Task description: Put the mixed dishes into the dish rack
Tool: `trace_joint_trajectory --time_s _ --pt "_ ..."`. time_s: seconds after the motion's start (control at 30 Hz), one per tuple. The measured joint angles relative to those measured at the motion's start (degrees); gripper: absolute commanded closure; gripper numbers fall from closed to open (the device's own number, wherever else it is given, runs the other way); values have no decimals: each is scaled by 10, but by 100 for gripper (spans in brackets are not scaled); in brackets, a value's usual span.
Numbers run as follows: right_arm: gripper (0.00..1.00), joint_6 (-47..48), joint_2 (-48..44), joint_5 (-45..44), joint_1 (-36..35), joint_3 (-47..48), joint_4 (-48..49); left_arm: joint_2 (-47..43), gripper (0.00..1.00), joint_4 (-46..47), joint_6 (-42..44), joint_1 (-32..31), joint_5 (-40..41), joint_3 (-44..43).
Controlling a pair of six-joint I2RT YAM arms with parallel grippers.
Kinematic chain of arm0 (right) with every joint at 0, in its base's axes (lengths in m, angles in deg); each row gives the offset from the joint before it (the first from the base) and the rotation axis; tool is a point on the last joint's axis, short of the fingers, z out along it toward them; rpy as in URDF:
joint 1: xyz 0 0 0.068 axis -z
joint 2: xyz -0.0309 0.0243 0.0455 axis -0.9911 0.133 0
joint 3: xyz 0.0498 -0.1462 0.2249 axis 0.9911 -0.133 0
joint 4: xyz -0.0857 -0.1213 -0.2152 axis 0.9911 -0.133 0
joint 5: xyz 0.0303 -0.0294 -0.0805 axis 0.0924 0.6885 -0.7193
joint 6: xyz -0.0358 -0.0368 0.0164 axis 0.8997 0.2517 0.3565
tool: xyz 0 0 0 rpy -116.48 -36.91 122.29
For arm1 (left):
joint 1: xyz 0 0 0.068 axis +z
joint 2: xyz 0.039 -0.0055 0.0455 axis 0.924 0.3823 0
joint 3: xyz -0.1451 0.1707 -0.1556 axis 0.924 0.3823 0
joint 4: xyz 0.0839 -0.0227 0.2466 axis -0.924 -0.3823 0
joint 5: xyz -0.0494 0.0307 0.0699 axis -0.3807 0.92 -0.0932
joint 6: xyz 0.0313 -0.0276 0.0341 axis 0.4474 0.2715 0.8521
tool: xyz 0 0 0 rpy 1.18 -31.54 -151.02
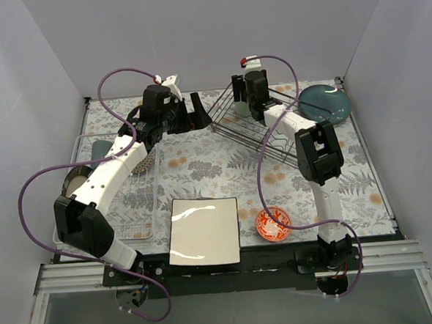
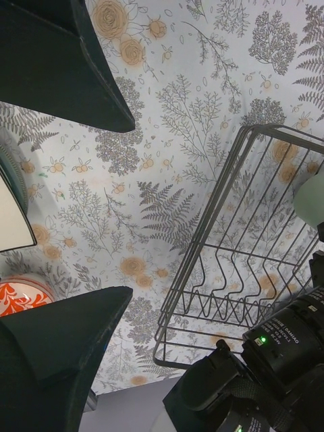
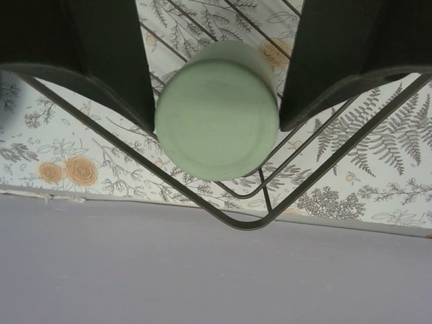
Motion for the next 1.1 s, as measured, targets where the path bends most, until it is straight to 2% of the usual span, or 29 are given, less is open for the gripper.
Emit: trace_joint_trajectory --time_s 0.07,0.4,0.7,0.8,0.87,0.97,1.1 --pt "2 -4 -4 0 0 -3 -3 0 2 0 0 0 1 0" --pt "2 -23 -47 -9 0 15 -138 0 2 0 8 0 18 1" --pt "4 -52 -219 5 0 -30 -251 0 2 0 34 0 6 2" --pt "7 -82 -300 21 0 -88 -292 0 3 0 40 -2 -38 12" --pt "8 -108 -362 34 2 -154 -318 0 7 -1 45 -16 -56 23" --pt "9 -149 -464 53 8 -281 -364 9 12 0 59 -70 -71 30" --pt "9 -186 -554 61 24 -368 -418 32 14 9 89 -164 -118 45"
